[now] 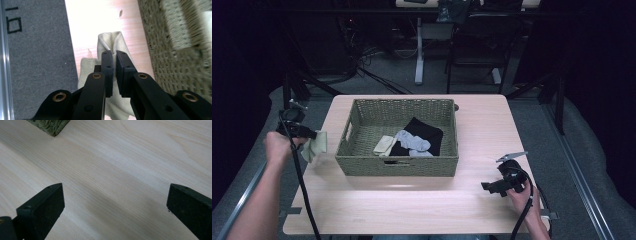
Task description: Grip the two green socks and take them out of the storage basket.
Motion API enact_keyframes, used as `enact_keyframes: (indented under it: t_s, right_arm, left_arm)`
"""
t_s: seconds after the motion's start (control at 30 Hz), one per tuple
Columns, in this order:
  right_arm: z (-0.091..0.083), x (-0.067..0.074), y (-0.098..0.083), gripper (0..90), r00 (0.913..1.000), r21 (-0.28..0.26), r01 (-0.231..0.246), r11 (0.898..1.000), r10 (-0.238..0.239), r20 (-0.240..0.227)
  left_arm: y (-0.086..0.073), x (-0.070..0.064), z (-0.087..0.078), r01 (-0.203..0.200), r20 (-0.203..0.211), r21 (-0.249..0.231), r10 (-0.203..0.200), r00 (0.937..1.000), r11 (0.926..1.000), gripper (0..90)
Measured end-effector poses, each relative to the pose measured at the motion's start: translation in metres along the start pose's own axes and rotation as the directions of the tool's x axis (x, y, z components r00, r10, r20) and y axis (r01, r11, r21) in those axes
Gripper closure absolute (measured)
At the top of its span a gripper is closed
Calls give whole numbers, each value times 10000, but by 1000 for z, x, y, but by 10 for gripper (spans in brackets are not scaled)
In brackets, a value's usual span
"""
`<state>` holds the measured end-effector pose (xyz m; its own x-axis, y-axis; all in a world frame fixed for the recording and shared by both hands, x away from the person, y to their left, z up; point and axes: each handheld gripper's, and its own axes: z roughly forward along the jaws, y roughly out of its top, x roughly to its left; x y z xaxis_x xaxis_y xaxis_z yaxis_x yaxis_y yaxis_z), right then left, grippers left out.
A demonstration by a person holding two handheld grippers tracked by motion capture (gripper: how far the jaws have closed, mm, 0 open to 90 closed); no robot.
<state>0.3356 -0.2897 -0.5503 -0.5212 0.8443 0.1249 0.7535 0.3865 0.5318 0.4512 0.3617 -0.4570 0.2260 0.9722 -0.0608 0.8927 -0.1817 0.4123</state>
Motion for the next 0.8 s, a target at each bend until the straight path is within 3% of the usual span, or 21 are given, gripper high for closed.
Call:
enact_keyframes:
  t_s: [0.23, 0.53, 0.63, 0.7, 0.8]
  right_arm:
    - [0, 0, 0, 7, 10000, -14, -11, 10000, 11, -21]
    - [0, 0, 0, 7, 10000, -19, 7, 10000, -7, -40]
    - [0, 0, 0, 7, 10000, -14, -25, 10000, 25, -30]
    - [0, -1, 0, 7, 10000, -32, -24, 10000, 24, -60]
    - [0, 0, 0, 7, 10000, -6, -24, 10000, 24, -10]
  left_arm:
    - [-10, -5, 36, 108, 151, 539, -116, 9998, 9985, 850]
    - [-20, -10, 64, 411, 522, 830, -456, 9976, 9957, 821]
    - [-19, -10, 61, 683, 401, 726, -714, 9966, 9950, 649]
    - [-17, -9, 52, 839, 206, 512, -850, 9962, 9952, 488]
    - [-9, -10, 31, 820, 109, 61, -821, 9966, 9966, 321]
